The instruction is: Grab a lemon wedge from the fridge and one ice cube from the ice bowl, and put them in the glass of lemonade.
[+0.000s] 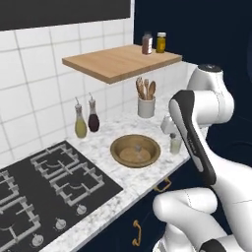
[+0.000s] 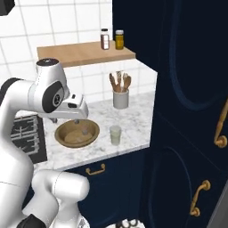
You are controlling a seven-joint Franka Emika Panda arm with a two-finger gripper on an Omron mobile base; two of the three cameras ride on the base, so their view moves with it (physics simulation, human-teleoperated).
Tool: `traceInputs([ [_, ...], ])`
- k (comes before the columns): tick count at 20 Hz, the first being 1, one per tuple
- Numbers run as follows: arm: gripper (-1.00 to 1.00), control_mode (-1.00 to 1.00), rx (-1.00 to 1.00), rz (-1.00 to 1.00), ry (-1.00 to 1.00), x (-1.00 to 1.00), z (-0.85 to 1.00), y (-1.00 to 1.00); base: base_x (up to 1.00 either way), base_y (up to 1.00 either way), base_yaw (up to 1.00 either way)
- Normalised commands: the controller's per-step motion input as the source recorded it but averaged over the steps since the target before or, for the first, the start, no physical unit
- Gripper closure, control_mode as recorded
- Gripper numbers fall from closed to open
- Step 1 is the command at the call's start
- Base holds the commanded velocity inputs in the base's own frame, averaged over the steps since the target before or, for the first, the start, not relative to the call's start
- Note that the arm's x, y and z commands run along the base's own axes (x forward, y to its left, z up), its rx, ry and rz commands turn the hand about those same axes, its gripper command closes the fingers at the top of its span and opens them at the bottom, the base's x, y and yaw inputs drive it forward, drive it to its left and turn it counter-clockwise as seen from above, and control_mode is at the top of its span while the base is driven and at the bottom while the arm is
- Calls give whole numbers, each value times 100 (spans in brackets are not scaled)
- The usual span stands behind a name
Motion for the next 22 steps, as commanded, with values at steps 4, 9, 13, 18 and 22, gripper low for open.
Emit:
traceInputs([
  [4,-100,100,0,0,0,0,0,0,96,0,17],
  [9,-100,-100,0,7,22,54,-42,2,37,0,6],
  [13,-100,-100,0,13,33,83,-80,1,0,0,0],
  [18,-100,-100,0,15,15,79,-98,34,0,0,0],
  [22,-100,-100,0,28,14,51,-75,10,0,0,0],
])
